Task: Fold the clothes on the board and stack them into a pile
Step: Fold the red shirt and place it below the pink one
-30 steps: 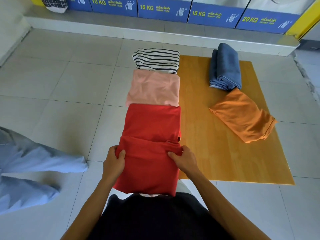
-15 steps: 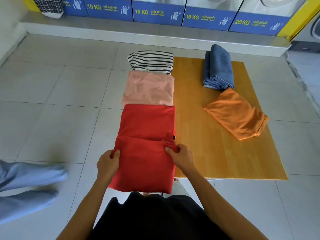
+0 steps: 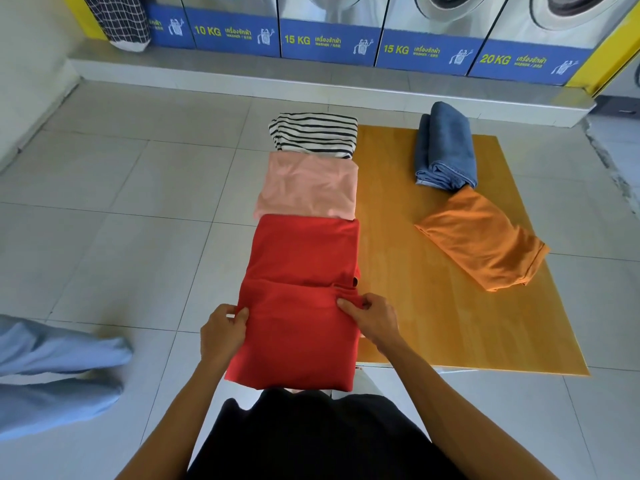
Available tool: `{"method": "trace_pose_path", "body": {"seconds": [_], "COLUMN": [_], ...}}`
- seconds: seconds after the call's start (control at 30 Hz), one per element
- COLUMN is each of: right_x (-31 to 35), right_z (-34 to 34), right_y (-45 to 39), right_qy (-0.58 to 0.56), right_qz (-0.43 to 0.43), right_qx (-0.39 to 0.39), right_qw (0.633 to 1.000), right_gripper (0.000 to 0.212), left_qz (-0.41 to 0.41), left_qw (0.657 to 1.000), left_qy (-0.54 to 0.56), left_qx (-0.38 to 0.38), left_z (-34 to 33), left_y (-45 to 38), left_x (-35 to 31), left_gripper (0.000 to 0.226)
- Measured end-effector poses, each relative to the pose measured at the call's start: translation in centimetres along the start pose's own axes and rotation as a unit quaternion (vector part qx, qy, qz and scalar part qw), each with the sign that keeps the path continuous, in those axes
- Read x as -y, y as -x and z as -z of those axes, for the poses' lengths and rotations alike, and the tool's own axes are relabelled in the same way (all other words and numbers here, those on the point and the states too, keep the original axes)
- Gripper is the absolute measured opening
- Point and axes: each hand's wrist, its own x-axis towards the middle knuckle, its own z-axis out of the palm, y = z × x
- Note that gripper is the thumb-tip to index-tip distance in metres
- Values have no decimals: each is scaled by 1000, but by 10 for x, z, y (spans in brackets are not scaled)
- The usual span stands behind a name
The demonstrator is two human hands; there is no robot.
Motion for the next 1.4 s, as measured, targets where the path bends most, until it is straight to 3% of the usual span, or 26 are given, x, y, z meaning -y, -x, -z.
{"method": "trace_pose_path", "body": {"seconds": [0.17, 0.37, 0.6, 0.73, 1.17, 1.4], "right_x": [3, 7, 14, 19, 30, 29], "right_z": [2, -1, 4, 20, 72, 107], "right_y": [4, 10, 23, 33, 33, 8], "right_qy": [-2, 31, 41, 3, -142, -173], "right_qz": [2, 14, 12, 32, 27, 29], "right_qx": [0, 22, 12, -26, -50, -33], "right_qw": [1000, 999, 999, 999, 988, 984], "right_gripper": [51, 40, 47, 30, 12, 10], "left_qz": [-30, -32, -112, -165, -240, -242], "left_qw": [999, 999, 991, 983, 959, 956], "left_qy": [-24, 29, 56, 68, 111, 101], "left_qx": [-1, -17, -49, -48, 98, 131], "left_z": [2, 15, 24, 22, -25, -61], "left_y": [-2, 3, 11, 15, 26, 23], "left_x": [-6, -16, -50, -73, -147, -185], "left_gripper": [30, 39, 31, 25, 23, 22]}}
